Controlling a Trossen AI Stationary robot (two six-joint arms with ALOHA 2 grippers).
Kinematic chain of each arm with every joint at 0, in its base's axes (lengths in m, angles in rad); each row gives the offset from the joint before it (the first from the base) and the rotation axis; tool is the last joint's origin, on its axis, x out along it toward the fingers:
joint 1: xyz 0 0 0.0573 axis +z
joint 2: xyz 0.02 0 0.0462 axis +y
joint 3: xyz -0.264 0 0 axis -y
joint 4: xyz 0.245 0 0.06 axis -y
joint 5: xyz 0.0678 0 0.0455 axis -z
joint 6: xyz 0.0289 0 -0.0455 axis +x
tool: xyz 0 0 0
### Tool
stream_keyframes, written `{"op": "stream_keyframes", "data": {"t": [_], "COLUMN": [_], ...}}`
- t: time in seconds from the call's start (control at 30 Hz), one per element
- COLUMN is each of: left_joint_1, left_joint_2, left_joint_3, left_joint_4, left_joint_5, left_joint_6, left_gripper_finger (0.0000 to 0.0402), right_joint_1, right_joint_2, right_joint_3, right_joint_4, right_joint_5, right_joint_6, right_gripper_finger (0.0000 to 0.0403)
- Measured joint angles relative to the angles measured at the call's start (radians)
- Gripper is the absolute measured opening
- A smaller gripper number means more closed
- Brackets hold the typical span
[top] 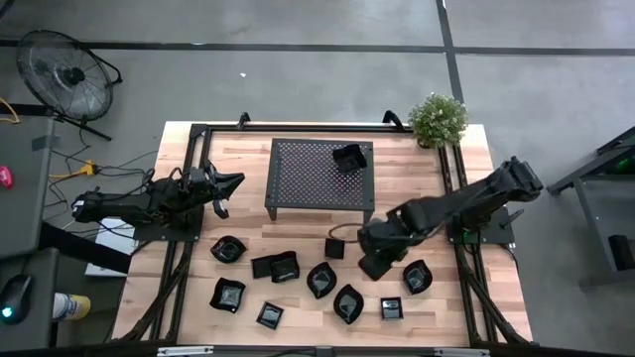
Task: Pick & Place Mini shaped plates
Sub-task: Put the black leaf-shaped plate on the shelf
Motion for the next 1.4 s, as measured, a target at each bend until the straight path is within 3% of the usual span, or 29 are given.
{"op": "stream_keyframes", "data": {"t": [0.2, 0.33, 0.87, 1.17, 1.4], "left_joint_1": [0.000, 0.000, 0.000, 0.000, 0.000], "left_joint_2": [0.000, 0.000, 0.000, 0.000, 0.000], "left_joint_3": [0.000, 0.000, 0.000, 0.000, 0.000], "left_joint_4": [0.000, 0.000, 0.000, 0.000, 0.000], "left_joint_5": [0.000, 0.000, 0.000, 0.000, 0.000], "left_joint_6": [0.000, 0.000, 0.000, 0.000, 0.000], "left_gripper_finger": [0.0033, 0.0033, 0.0033, 0.0033, 0.0033], "right_joint_1": [0.027, 0.036, 0.026, 0.069, 0.101], "right_joint_2": [0.000, 0.012, 0.022, 0.022, 0.021], "right_joint_3": [-0.176, -0.238, -0.249, -0.251, -0.288], "right_joint_4": [0.361, 0.479, 0.384, 0.247, 0.237], "right_joint_5": [0.006, 0.043, -0.012, -0.057, -0.004], "right_joint_6": [0.089, 0.052, 0.057, 0.393, 0.540], "right_gripper_finger": [0.0119, 0.0119, 0.0119, 0.0119, 0.0119]}}
